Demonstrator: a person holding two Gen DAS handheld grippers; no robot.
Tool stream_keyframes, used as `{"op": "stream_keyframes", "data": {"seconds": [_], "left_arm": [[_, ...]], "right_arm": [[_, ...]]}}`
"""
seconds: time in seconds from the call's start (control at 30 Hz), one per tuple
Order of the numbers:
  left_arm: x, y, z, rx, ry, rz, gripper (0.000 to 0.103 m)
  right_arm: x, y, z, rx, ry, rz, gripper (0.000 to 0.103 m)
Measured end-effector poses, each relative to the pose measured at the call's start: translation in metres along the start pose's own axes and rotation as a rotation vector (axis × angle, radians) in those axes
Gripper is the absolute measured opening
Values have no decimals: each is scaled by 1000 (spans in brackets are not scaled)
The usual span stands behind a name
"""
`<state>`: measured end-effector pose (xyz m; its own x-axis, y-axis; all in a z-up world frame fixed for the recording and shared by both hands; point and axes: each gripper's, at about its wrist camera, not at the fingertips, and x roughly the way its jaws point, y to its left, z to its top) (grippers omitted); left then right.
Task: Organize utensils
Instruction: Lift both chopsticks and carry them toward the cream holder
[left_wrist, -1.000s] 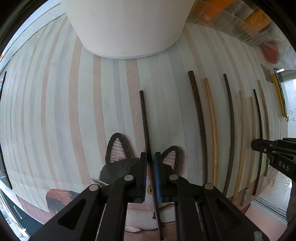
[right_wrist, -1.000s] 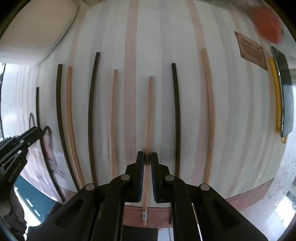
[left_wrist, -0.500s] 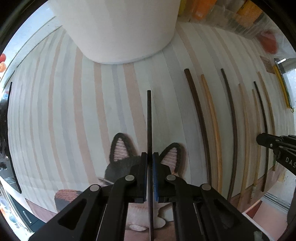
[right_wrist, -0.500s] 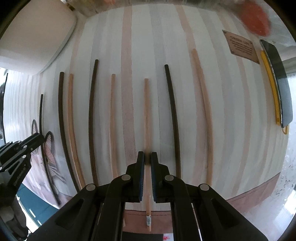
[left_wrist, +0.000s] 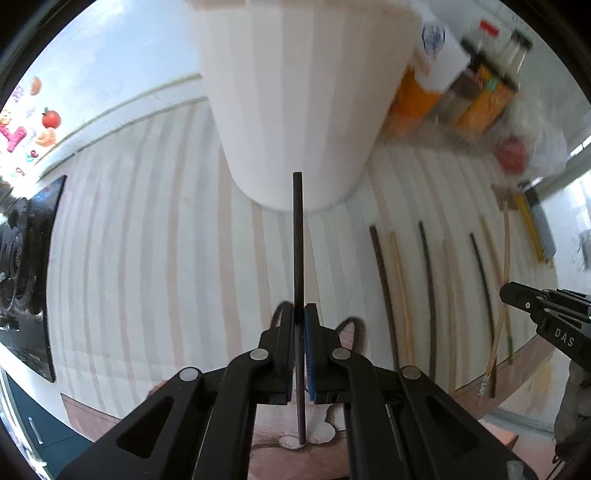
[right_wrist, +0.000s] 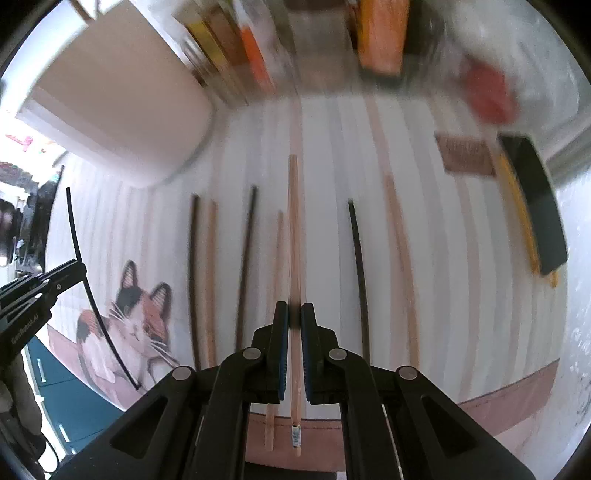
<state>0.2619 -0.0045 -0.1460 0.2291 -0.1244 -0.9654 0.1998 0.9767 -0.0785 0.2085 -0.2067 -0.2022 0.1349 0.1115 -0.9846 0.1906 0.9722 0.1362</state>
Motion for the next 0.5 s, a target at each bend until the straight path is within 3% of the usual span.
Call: {"op": "stream_keyframes", "data": {"seconds": [0.07,0.5], "left_arm": [[-16,5,4,-17,-42,-4,2],[-153,24,39,-104,-379,-63,2]], "right_arm": [[-3,-2,14,-17,-35,16,7],[-128,42,82,-103,-399,165,7]]}}
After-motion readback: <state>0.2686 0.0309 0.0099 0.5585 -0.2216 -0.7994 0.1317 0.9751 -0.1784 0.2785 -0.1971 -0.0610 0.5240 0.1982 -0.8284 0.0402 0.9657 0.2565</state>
